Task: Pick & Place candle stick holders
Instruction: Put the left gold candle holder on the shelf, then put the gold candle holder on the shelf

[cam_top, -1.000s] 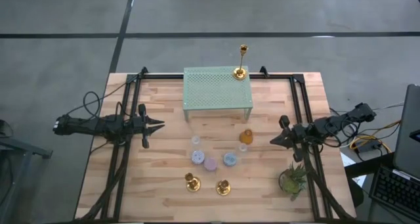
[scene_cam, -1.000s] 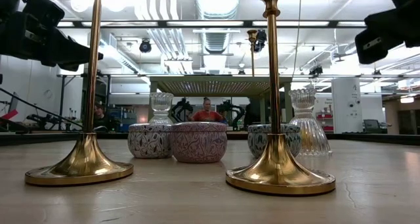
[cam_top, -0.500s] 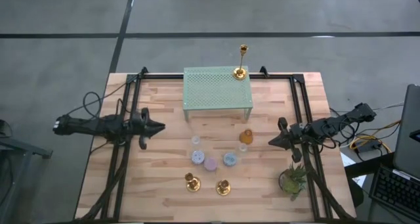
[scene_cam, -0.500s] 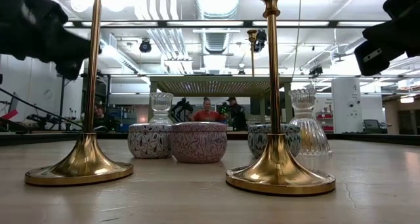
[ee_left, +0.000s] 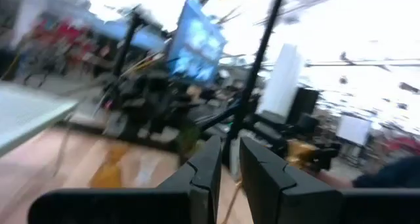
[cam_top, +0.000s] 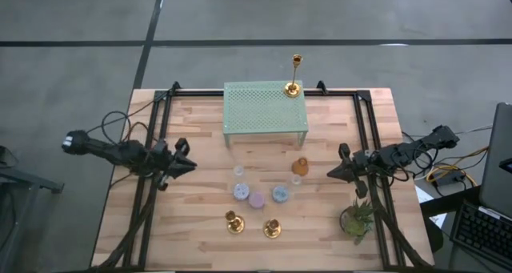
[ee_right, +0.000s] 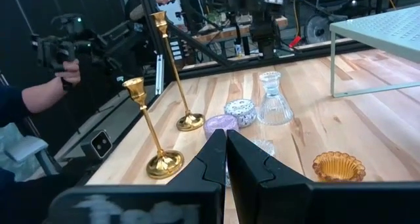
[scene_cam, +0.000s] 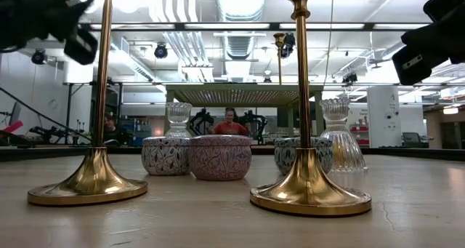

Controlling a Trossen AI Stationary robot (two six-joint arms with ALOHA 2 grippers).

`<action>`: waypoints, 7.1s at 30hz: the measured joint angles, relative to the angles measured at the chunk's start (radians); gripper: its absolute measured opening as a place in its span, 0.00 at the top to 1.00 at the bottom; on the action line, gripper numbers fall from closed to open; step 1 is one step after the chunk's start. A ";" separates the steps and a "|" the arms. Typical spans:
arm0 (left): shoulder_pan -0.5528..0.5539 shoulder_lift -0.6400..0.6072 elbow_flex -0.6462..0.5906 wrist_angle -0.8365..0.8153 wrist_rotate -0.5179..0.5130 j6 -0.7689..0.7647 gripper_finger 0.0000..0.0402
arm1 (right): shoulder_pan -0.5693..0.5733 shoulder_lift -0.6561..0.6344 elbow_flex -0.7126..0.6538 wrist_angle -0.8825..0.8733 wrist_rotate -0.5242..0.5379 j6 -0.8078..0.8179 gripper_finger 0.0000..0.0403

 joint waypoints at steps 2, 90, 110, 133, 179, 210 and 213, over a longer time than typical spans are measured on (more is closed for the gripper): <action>-0.049 0.059 0.000 0.083 -0.001 0.086 0.85 | 0.000 0.005 0.000 0.001 0.001 0.000 0.98; -0.292 1.213 0.544 0.447 -0.359 0.235 0.93 | 0.000 0.028 0.000 0.015 0.105 0.004 0.98; -0.112 1.175 1.024 -0.150 -0.619 0.213 0.93 | 0.000 0.028 0.000 0.015 0.104 0.008 0.98; 0.500 1.044 1.151 -0.338 -0.540 0.141 0.93 | 0.000 0.027 -0.001 0.038 0.105 0.060 0.98; 0.779 1.198 1.151 -0.331 -0.433 0.159 0.93 | 0.000 0.027 -0.001 0.052 0.105 0.060 0.98; 0.652 1.062 1.057 -0.808 -0.331 0.182 0.58 | 0.000 0.027 -0.001 0.092 0.105 0.065 0.98; 0.560 0.992 0.956 -0.730 -0.332 0.145 0.58 | 0.000 0.027 -0.001 0.118 0.105 0.050 0.98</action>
